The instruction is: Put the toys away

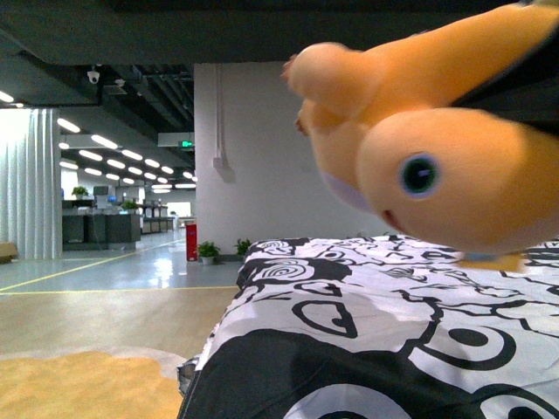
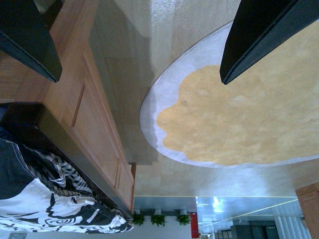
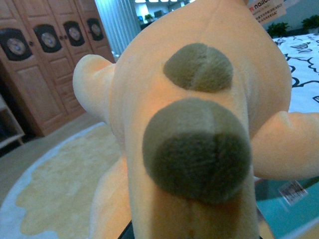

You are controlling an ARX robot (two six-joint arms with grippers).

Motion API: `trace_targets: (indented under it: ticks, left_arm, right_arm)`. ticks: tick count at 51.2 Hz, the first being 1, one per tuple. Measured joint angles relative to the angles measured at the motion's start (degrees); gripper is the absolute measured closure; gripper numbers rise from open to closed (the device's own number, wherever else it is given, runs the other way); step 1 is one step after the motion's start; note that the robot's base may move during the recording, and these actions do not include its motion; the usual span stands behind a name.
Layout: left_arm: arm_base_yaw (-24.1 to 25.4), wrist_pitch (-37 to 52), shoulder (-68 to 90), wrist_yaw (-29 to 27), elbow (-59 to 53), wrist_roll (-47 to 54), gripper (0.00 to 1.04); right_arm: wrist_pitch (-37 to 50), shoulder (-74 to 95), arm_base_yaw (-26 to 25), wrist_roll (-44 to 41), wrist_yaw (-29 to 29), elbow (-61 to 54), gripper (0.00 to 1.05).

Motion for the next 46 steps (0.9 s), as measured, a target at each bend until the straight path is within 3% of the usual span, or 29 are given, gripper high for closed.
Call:
trace_targets:
  ticks: [9,15,22,32,37,46]
  left_arm:
    - [0.0,0.0,0.0,0.0,0.0,0.0,0.06]
    - [0.0,0.0,0.0,0.0,0.0,0.0,0.06]
    - [0.0,0.0,0.0,0.0,0.0,0.0,0.06]
    - [0.0,0.0,0.0,0.0,0.0,0.0,0.06]
    - [0.0,0.0,0.0,0.0,0.0,0.0,0.06]
    - [0.0,0.0,0.0,0.0,0.0,0.0,0.06]
  right_arm:
    - [0.5,-16.7,-11.5,1.9,-13.6,-13.8,0.98]
    - [-0.6,-28.0,-13.8,0.3,-15.3,-22.9,0.98]
    - [-7.0,-39.6,-8.6,-4.5,-9.9,-30.3,0.98]
    - [-4.9,-44.5,-1.7,-13.7,-0.7,-35.7,0.98]
    - [-4.7,-47.1,-1.3,-18.9,3.3,-39.8,0.98]
    - [-4.7,-48.6,-2.8,-19.8,3.3,-42.1,0.98]
